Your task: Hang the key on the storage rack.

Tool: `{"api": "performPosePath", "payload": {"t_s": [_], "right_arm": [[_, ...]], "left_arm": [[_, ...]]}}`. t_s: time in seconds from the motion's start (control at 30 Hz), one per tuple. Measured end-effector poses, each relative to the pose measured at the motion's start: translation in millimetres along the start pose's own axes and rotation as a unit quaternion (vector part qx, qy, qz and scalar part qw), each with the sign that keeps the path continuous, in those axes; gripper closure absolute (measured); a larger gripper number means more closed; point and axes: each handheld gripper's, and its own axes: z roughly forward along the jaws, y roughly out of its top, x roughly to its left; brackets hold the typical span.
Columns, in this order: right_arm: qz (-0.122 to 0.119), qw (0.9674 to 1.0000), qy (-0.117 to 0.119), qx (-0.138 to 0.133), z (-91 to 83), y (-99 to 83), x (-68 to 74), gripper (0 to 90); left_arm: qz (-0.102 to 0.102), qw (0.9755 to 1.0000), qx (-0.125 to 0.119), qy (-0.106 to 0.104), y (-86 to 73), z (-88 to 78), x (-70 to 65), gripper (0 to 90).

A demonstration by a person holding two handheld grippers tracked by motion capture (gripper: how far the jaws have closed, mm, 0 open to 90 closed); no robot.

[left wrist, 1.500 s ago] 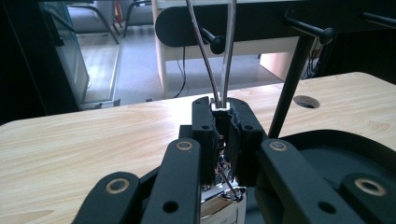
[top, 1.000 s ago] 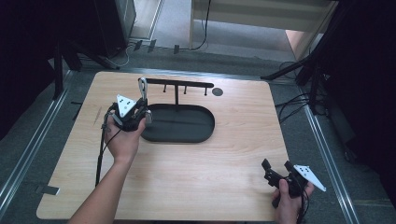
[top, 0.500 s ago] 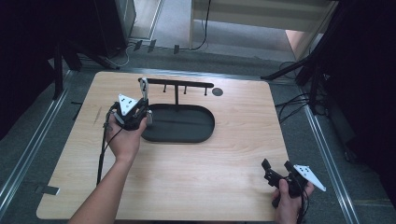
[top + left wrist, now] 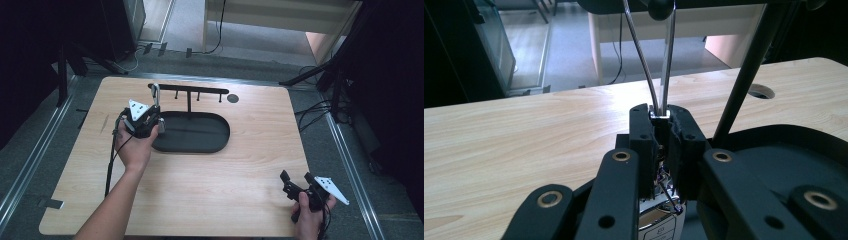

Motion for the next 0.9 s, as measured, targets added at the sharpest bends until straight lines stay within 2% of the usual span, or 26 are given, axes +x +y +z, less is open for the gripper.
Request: {"api": "performPosePath", "payload": {"t_s": [0.27,0.5,0.6,0.67,0.8,0.9], "right_arm": [[0.000,1.0000,0.000,0.000,0.0,0.0,0.2,0.0],[0.000,1.0000,0.000,0.000,0.0,0.0,0.2,0.0],[0.000,1.0000,0.000,0.000,0.0,0.0,0.1,0.0],[0.000,1.0000,0.000,0.000,0.0,0.0,0.1,0.0],[0.000,1.0000,0.000,0.000,0.0,0.0,0.2,0.0],[0.000,1.0000,0.000,0.000,0.0,0.0,0.1,0.0]], "left_arm": [[-0.007,0.9998,0.015,-0.007,-2.6,3.1,-0.4,82.8],[-0.001,0.9994,0.034,-0.009,-4.8,4.2,1.3,82.6],[-0.005,0.9993,0.034,-0.015,-5.3,4.4,1.7,82.4],[-0.013,0.9990,0.034,-0.026,-5.2,4.6,2.2,81.6],[-0.003,0.9993,0.025,-0.026,-3.9,1.1,3.8,77.3],[-0.007,0.9990,0.023,-0.038,-4.5,-2.7,5.6,73.7]]}}
